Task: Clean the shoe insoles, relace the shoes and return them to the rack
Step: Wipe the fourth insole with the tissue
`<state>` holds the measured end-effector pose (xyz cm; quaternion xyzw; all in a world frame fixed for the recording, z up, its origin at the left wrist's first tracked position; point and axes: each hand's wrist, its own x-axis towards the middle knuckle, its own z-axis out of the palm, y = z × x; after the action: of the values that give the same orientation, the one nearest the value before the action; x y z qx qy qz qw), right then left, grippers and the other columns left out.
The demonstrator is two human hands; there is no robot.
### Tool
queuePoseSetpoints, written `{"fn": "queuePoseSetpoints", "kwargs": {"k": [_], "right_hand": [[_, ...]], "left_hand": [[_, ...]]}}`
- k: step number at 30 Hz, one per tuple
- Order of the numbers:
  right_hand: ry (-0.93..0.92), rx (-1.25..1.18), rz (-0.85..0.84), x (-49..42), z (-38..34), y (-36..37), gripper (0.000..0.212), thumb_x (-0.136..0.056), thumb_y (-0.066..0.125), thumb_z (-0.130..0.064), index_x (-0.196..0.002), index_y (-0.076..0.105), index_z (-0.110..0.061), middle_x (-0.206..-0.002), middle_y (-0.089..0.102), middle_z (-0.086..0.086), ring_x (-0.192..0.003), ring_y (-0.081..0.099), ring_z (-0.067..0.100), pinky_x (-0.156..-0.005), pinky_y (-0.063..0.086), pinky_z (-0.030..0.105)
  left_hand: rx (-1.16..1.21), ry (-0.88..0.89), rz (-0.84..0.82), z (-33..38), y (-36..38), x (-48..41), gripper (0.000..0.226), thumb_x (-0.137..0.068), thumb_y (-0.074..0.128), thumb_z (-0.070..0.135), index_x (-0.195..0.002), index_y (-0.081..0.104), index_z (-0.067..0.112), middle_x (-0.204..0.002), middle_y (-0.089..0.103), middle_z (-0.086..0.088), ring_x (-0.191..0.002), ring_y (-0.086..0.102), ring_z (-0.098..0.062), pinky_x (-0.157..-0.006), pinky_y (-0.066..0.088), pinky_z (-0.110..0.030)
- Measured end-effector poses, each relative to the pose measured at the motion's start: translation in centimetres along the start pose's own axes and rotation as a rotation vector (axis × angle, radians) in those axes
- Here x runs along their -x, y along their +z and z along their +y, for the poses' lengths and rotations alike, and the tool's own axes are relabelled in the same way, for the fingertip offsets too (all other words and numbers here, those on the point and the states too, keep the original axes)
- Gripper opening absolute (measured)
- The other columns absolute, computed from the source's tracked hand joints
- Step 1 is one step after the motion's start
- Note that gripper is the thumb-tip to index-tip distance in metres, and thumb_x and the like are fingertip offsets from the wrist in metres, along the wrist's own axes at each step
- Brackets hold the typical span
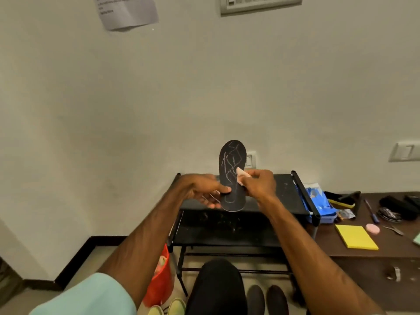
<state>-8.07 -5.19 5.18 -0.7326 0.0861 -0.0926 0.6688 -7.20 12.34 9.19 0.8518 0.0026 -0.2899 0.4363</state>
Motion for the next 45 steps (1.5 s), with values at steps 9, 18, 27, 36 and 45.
{"fn": "queuePoseSetpoints", "kwargs": {"k": [9,18,27,36,45], "right_hand": [[-0.125,0.374,-0.181,-11.0,7.3,-3.5,0.010,-0.091,0.076,-0.021,-0.101,0.077,-0.020,-0.091,0.073,-0.006,-0.084,0.065,0.003,-0.060,0.045,0.011],[-0.210,0.686,-0.527,-18.9,9.7,-6.5,0.019,-0.094,0.070,-0.010,-0.106,0.075,-0.024,-0.096,0.072,-0.007,-0.090,0.065,0.008,-0.079,0.051,0.025],[-0.408,0.682,-0.093,-17.1,12.9,-3.2,0.020,-0.095,0.067,-0.014,-0.095,0.074,-0.032,-0.097,0.070,-0.010,-0.095,0.066,0.014,-0.088,0.056,0.040],[-0.451,0.643,-0.083,-14.9,15.9,-1.2,0.020,-0.089,0.068,-0.006,-0.098,0.077,-0.022,-0.100,0.073,-0.001,-0.093,0.066,0.021,-0.087,0.055,0.048],[-0.408,0.775,-0.075,-14.4,15.7,-0.1,0.023,-0.088,0.067,-0.006,-0.100,0.078,-0.023,-0.097,0.076,-0.001,-0.088,0.069,0.021,-0.083,0.058,0.046]], "left_hand": [[0.333,0.113,0.398,-2.5,-0.1,-14.7,0.042,-0.103,0.058,0.038,-0.119,0.066,0.000,-0.107,0.074,-0.007,-0.092,0.073,-0.020,-0.084,0.062,-0.036],[0.780,0.267,0.636,-4.4,2.1,-23.5,0.036,-0.111,0.034,0.035,-0.116,0.062,0.013,-0.108,0.073,-0.008,-0.096,0.070,-0.019,-0.075,0.061,-0.033],[0.822,0.181,0.693,-5.5,3.8,-22.8,0.028,-0.103,0.050,0.008,-0.130,0.056,0.013,-0.119,0.067,-0.007,-0.099,0.072,-0.022,-0.066,0.063,-0.034],[0.449,0.135,0.654,-7.0,6.1,-21.9,0.041,-0.082,0.072,0.010,-0.118,0.060,0.025,-0.093,0.072,0.010,-0.083,0.076,-0.015,-0.088,0.061,-0.044],[0.061,0.109,0.484,-7.4,4.5,-21.0,0.104,-0.068,0.091,0.026,-0.154,0.034,0.022,-0.149,0.049,-0.002,-0.131,0.051,-0.022,-0.111,0.044,-0.041]]}}
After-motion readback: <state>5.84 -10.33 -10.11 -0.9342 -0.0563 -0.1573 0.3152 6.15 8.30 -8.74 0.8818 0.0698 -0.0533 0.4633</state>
